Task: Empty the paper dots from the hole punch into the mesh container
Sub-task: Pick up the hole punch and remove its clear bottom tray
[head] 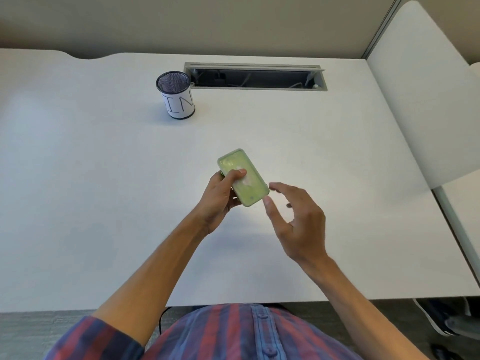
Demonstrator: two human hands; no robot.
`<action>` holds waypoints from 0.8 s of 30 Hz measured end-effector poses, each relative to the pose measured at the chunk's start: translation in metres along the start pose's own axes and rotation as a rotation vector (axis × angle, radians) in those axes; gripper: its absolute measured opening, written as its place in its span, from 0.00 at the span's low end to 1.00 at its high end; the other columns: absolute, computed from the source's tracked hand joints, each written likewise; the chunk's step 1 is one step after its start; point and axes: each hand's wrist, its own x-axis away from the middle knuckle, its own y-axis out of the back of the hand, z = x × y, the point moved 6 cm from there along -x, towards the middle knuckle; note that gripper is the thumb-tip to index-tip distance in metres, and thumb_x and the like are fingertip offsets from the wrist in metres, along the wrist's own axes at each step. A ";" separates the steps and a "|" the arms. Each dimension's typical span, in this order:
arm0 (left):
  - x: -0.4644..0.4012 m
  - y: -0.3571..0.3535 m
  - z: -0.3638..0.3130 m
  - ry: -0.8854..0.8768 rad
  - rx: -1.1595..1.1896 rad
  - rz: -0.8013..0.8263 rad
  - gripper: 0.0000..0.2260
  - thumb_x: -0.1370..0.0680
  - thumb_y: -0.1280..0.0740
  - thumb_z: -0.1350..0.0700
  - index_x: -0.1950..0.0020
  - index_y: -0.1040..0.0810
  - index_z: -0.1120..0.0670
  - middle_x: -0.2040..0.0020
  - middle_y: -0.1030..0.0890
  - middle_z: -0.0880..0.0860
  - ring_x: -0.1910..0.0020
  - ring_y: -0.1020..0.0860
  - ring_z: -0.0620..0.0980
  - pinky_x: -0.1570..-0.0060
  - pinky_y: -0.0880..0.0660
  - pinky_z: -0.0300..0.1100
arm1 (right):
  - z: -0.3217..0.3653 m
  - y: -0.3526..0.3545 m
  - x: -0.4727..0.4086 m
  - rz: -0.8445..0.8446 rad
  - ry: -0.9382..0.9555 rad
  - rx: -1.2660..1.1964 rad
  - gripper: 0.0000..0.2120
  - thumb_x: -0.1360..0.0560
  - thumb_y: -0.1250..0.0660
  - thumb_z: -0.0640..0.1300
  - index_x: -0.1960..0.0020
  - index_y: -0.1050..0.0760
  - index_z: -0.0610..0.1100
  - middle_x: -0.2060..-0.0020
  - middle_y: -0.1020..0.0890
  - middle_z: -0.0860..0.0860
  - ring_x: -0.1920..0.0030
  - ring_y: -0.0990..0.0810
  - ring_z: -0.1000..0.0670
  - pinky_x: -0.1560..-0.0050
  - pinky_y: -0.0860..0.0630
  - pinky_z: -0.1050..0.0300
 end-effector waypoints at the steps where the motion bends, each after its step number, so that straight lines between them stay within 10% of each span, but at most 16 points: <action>1: 0.001 0.000 0.000 0.000 0.002 0.001 0.16 0.27 0.33 0.49 0.43 0.23 0.55 0.53 0.15 0.53 0.55 0.16 0.50 0.59 0.20 0.41 | 0.007 0.001 0.000 -0.011 0.101 0.050 0.17 0.22 0.35 0.53 0.41 0.20 0.44 0.45 0.16 0.51 0.44 0.19 0.52 0.50 0.22 0.60; 6: 0.007 -0.002 0.006 -0.010 0.004 0.038 0.14 0.26 0.33 0.50 0.44 0.23 0.57 0.55 0.15 0.53 0.57 0.17 0.50 0.60 0.20 0.41 | 0.033 -0.008 0.007 0.046 0.415 0.218 0.17 0.22 0.31 0.52 0.41 0.19 0.41 0.40 0.17 0.47 0.39 0.20 0.47 0.43 0.23 0.57; 24: 0.037 0.000 0.033 0.117 0.308 0.046 0.21 0.23 0.37 0.37 0.46 0.21 0.53 0.56 0.16 0.53 0.56 0.17 0.50 0.56 0.21 0.42 | 0.070 -0.010 0.030 -0.011 0.675 0.346 0.09 0.22 0.31 0.44 0.49 0.15 0.39 0.50 0.13 0.45 0.51 0.13 0.48 0.60 0.18 0.56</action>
